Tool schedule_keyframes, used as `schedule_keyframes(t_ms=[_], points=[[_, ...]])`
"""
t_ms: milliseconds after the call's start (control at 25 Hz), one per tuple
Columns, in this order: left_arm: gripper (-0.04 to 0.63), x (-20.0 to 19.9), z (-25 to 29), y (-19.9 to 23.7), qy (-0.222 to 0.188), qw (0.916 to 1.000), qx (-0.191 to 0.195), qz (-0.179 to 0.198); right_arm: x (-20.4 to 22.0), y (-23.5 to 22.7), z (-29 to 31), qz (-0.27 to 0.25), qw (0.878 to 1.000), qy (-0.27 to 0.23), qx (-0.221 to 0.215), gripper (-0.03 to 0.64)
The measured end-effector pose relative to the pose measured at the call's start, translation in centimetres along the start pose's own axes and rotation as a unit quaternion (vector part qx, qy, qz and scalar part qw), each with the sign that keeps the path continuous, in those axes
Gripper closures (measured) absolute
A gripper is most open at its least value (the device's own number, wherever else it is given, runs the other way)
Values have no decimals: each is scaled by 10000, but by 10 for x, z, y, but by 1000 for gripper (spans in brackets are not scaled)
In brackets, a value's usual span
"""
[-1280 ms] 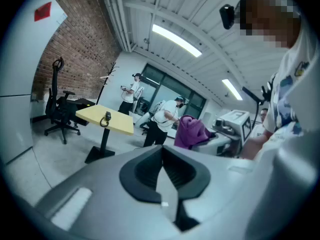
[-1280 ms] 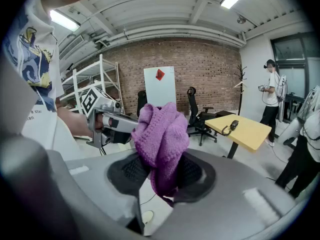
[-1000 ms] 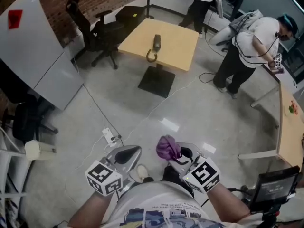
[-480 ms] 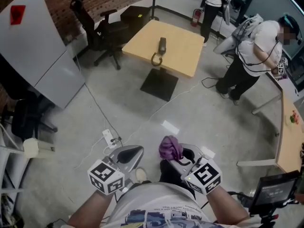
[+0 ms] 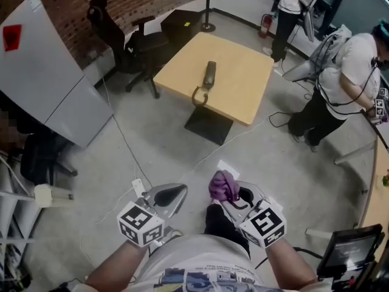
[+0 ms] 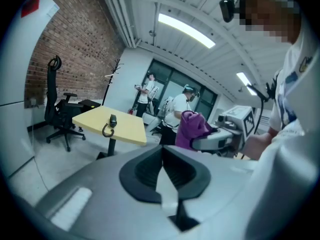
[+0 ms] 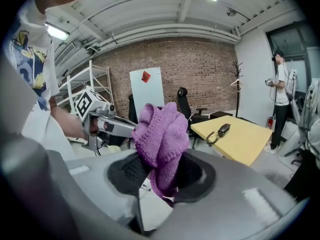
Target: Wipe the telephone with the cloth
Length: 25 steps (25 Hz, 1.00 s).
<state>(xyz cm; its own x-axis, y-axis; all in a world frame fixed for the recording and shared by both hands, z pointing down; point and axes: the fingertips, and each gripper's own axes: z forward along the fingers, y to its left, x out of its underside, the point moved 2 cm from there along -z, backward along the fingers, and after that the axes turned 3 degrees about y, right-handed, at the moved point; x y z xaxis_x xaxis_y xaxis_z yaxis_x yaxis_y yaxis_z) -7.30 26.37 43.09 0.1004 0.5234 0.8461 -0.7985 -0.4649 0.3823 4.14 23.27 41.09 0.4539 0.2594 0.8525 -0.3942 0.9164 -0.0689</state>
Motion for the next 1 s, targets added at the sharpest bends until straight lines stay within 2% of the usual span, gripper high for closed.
schedule_keyframes(t_ms=[120,280,440,560,680,880,1000], points=[[578,-32,46,19,-3,9998,-186,35,-12,-55,3,-244,9997,-3,97,495],[541,-68,103,53,138,9986,-503,-5,-22,-114,2,-147,9999,-26,72,495],[504,-105,152,89,137,9947,-1020,22,-31,-162,-2,-110,9999,5,87,495],[468,-122,183,124,238,9890,-1457,64,-29,-185,0,-12,9999,120,100,495],[449,-133,215,162,363,9842,-1732,117,-31,-199,6,96,9997,161,131,495],[373,-139,278,226,704,9785,-1927,200,-35,-222,22,282,9981,319,455,495],[351,-138,312,257,970,9759,-1944,187,-41,-233,33,503,9954,392,721,495]])
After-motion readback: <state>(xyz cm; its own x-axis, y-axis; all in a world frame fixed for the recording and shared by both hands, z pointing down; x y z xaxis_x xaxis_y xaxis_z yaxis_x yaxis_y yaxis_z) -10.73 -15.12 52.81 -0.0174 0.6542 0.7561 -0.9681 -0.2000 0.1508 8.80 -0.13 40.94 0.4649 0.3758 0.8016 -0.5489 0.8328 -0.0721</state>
